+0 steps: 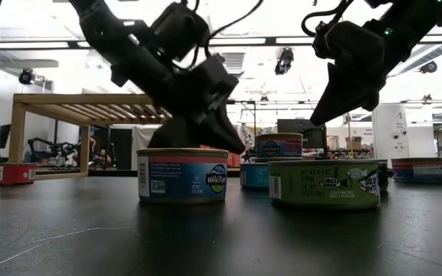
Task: Stack canned seafood by type on shelf
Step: Put the yellow blue tuna can on the shelf
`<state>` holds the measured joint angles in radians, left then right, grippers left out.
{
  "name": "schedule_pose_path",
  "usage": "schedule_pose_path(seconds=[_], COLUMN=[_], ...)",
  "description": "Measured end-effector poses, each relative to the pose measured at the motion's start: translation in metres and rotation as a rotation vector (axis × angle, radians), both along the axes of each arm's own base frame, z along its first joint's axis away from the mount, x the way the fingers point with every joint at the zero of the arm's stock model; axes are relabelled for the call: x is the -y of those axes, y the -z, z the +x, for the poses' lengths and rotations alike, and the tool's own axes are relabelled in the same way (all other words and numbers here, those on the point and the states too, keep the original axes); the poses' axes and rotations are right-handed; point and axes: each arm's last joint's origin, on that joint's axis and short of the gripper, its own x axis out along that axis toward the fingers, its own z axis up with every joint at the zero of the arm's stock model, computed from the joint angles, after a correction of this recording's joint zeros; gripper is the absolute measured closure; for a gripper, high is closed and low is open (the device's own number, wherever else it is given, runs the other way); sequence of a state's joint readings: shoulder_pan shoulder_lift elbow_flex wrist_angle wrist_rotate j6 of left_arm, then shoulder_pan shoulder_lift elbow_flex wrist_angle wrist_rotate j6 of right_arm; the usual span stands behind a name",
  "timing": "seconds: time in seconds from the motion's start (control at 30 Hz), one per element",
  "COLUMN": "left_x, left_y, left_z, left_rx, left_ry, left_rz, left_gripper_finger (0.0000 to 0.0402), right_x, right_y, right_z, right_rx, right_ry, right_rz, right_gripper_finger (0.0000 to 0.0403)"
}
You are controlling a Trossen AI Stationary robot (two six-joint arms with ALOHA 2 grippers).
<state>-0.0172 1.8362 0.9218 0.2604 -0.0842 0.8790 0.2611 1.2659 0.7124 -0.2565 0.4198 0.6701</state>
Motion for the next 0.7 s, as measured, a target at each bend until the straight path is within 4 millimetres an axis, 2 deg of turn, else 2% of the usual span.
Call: schedule_pose_path(seconds=[0.23, 0.7], left_x=[-0.001, -0.001], left_y=[0.013, 0.016], left_z=[0.005, 0.003], left_rx=[0.008, -0.028], left_ry=[-0.007, -0.053], left_rz=[-0.005, -0.057], left_gripper_finger=[0.0401, 0.0401], right_x=[0.000, 0.000], right_y=[0.000, 0.000], right_z=[0.000, 0.000], right_rx=[0.007, 0.018], right_ry=[0.022, 0.055], right_rz=[0.021, 0.064], right_gripper_finger=[0.0369, 0.0369])
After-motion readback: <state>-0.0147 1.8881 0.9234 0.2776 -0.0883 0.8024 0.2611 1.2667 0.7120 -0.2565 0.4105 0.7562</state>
